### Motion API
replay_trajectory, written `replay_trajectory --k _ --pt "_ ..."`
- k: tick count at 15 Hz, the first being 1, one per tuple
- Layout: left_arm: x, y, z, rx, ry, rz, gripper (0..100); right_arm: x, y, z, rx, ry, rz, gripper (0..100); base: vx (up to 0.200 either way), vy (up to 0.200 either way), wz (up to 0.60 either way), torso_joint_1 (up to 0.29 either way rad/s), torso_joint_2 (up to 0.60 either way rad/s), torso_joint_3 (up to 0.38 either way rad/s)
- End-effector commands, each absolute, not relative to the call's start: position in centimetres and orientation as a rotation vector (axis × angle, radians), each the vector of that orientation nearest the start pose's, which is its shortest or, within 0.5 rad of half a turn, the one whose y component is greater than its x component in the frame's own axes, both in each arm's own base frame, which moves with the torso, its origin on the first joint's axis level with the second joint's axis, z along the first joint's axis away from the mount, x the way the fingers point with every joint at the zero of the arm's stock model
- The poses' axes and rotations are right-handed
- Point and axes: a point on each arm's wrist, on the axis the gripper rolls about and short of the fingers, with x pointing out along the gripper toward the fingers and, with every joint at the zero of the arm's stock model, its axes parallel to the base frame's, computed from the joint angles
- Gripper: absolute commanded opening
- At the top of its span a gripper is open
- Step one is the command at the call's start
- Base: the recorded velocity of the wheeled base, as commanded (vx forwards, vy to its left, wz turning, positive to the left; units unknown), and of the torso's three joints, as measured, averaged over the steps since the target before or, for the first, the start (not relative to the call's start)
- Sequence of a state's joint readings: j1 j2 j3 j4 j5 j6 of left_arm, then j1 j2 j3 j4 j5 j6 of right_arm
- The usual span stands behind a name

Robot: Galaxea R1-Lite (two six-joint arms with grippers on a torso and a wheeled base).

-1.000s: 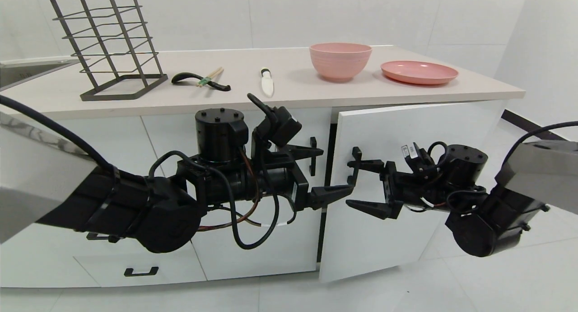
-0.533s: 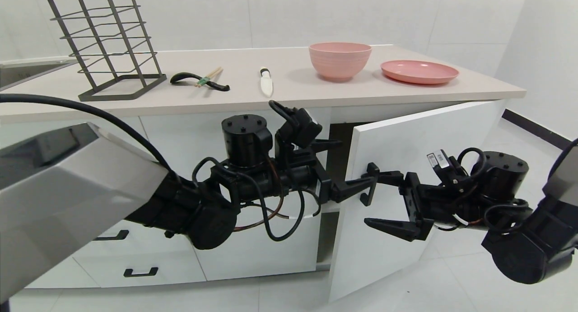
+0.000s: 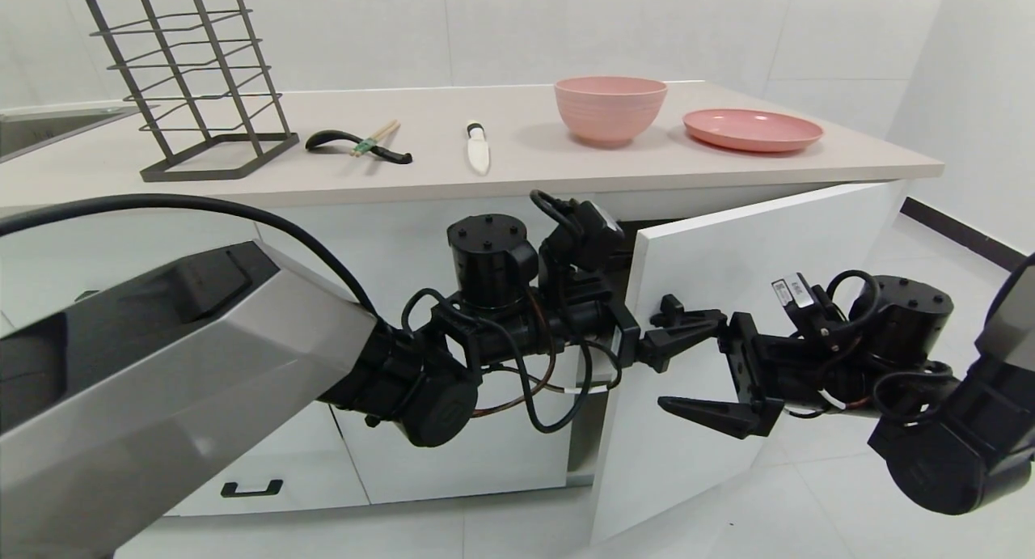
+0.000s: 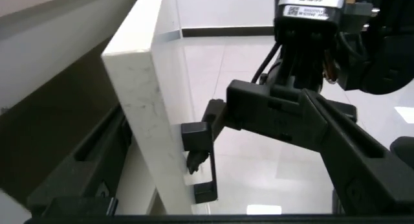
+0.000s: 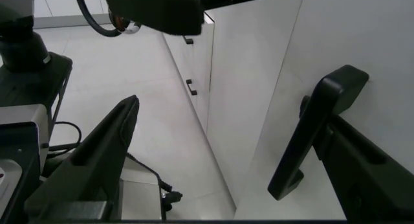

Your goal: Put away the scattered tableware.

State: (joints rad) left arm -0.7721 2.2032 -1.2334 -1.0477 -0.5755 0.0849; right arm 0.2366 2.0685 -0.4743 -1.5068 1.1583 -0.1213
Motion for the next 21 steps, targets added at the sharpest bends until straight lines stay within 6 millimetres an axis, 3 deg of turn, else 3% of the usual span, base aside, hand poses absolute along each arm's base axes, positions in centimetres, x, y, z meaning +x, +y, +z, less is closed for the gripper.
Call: replay_trajectory --k 1,5,9,11,13,15,18,21 --pt "30.3 -31.4 15.2 0.062 -0.152 -1.344 100 29.1 8.5 7.1 -0.037 0.042 1.368 100 0.000 0.000 0.00 0.000 0.00 0.000" --pt "29.6 -31.0 16.7 0.058 -0.142 -1.360 100 28.7 6.9 6.2 -0.013 0.091 1.317 100 0.000 0.000 0.00 0.000 0.00 0.000" --pt "29.0 -31.6 16.4 0.059 -0.123 -1.373 100 29.0 5.4 6.0 -0.006 0.098 1.265 100 0.000 0.000 0.00 0.000 0.00 0.000" --pt "28.4 -32.4 15.6 0.059 -0.077 -1.396 100 28.1 4.6 6.8 -0.014 0.090 1.225 100 0.000 0.000 0.00 0.000 0.00 0.000" --pt "27.5 -33.2 15.5 0.061 -0.058 -1.423 100 25.7 4.1 8.4 -0.040 0.081 1.097 100 0.000 0.000 0.00 0.000 0.00 0.000" --pt "27.0 -33.6 15.6 0.061 -0.069 -1.421 100 21.7 3.5 11.1 -0.085 0.027 0.951 100 0.000 0.000 0.00 0.000 0.00 0.000" --pt "27.0 -33.7 15.6 0.060 -0.077 -1.360 100 16.6 2.6 13.5 -0.131 -0.072 0.823 100 0.000 0.000 0.00 0.000 0.00 0.000" --pt "26.3 -34.1 14.7 0.060 -0.065 -1.352 100 11.5 0.5 18.3 -0.271 -0.362 0.635 100 0.000 0.000 0.00 0.000 0.00 0.000"
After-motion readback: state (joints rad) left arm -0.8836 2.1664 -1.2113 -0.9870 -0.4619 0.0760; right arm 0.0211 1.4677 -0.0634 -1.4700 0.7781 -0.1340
